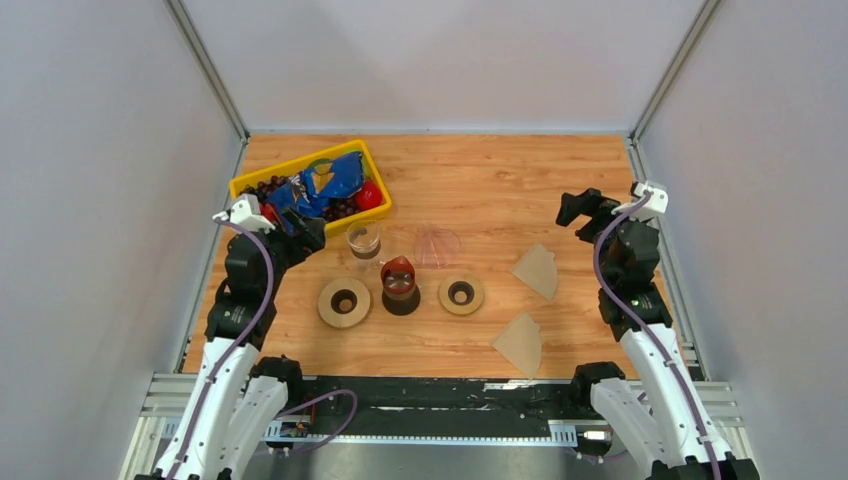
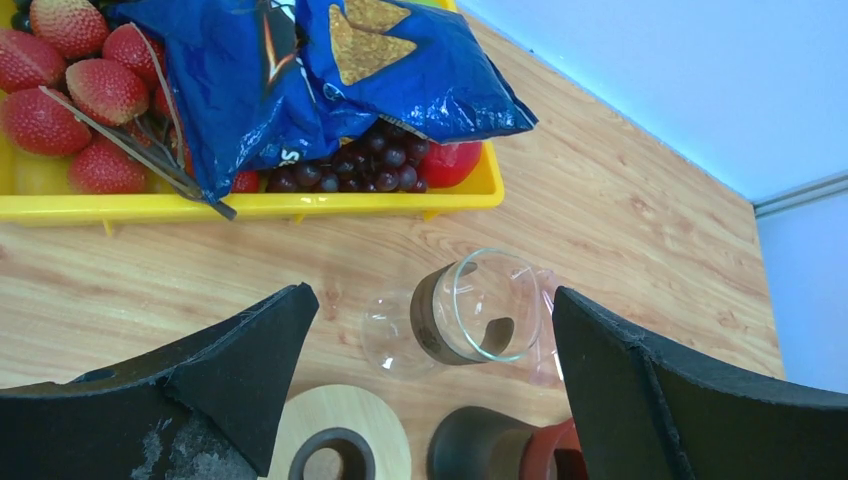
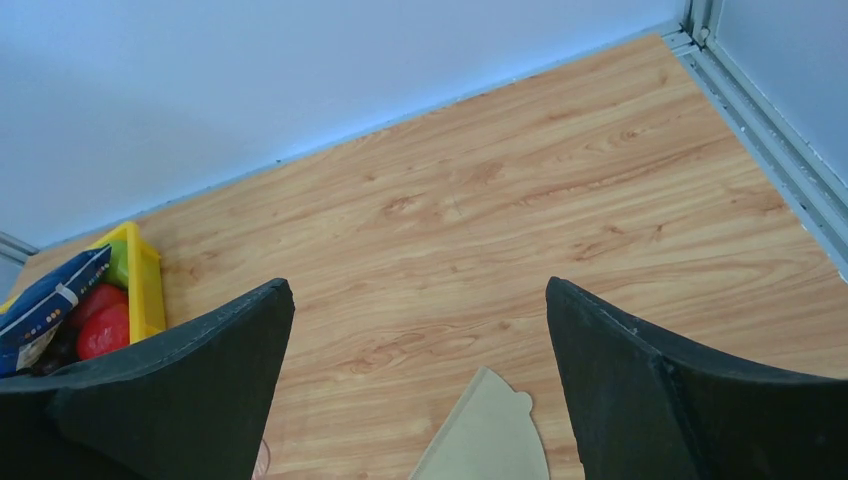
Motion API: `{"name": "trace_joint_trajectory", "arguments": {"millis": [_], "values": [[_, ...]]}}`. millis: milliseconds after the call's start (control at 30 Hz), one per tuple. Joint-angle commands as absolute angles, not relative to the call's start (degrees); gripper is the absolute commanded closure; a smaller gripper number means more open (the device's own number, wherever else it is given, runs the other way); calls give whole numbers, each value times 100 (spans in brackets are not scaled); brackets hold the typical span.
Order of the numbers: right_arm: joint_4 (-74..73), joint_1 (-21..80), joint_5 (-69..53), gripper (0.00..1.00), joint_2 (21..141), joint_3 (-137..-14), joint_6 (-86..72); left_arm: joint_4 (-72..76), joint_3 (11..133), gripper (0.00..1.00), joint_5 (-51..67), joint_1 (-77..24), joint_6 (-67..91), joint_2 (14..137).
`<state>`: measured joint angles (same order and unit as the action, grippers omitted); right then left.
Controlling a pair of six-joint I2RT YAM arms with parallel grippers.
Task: Place the coffee filter in the dripper
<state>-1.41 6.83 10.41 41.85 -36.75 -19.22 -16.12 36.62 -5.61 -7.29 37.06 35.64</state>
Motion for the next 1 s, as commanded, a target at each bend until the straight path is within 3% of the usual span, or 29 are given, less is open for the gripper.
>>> {"name": "trace_joint_trajectory", "arguments": {"millis": [0,200,533,967], "values": [[-146,705,651,0,4300,-3891,-1888,-1766,3736,0,-309,-703,3670,3449],[-146,709,141,0,4343,-3921,-2015,-1737,3774,0,279,-707,3617,3519],[-183,783,-2222,0,4919,-4020,-1394,-1582,3769,0,1135,-701,3486,3642],[-324,3206,-1529,0,6159,-4119,1444,-1505,3783,0,1587,-698,3502,4039]]}}
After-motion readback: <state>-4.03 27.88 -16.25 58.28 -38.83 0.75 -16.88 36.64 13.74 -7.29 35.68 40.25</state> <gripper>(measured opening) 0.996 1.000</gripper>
